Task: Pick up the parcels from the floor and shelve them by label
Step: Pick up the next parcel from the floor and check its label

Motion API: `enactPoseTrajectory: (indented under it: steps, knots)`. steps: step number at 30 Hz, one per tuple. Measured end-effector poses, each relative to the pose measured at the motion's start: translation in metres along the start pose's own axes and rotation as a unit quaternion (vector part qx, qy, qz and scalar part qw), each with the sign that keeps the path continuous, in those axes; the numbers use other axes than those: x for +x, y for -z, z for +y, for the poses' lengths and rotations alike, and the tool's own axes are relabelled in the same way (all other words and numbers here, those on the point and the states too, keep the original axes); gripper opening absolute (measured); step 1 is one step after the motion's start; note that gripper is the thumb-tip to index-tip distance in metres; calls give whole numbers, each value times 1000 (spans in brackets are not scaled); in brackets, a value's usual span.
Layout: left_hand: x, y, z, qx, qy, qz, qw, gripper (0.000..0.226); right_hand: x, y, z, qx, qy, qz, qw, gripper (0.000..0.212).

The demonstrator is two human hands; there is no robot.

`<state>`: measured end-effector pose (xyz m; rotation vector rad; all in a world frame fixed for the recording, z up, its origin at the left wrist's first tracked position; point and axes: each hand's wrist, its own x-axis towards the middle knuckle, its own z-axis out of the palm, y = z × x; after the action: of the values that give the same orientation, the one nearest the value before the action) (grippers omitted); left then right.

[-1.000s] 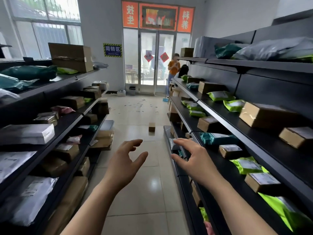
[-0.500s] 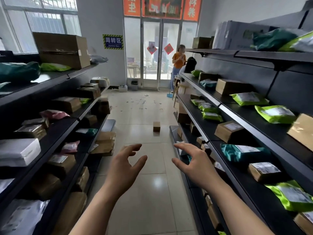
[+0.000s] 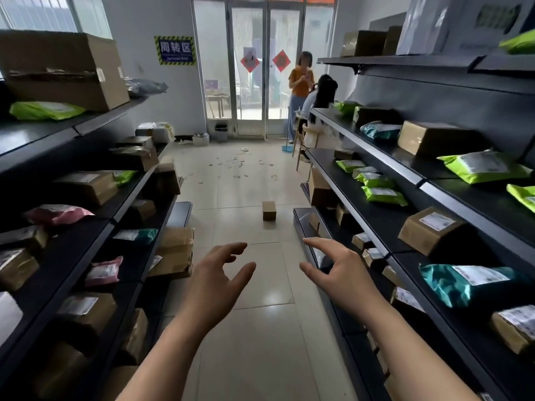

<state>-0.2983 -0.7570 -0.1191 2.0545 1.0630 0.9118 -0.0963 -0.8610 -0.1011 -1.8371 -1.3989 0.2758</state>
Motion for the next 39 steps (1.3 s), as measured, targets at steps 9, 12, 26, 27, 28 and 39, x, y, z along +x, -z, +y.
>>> enactPoseTrajectory:
  steps: [9,12,26,27,28,39]
  knots:
    - [131,-48,-34,-2,18,2,1000,38,143,-18,61,10,0,-5,1000,46]
    - [188,-66,-38,-2,19,13,1000,39,199,-18,85,14,8,-18,1000,46]
    - [425,-138,-75,0,38,44,998,36,448,-19,172,-24,41,-47,998,46]
    - [443,-142,-82,-3,41,42,998,36,465,-23,178,-21,39,-49,998,46]
    - [459,-145,-88,-6,43,40,998,36,481,-27,183,-19,37,-49,998,45]
    - [663,-143,-165,-22,38,-4,999,36,669,-91,203,-33,9,-32,999,47]
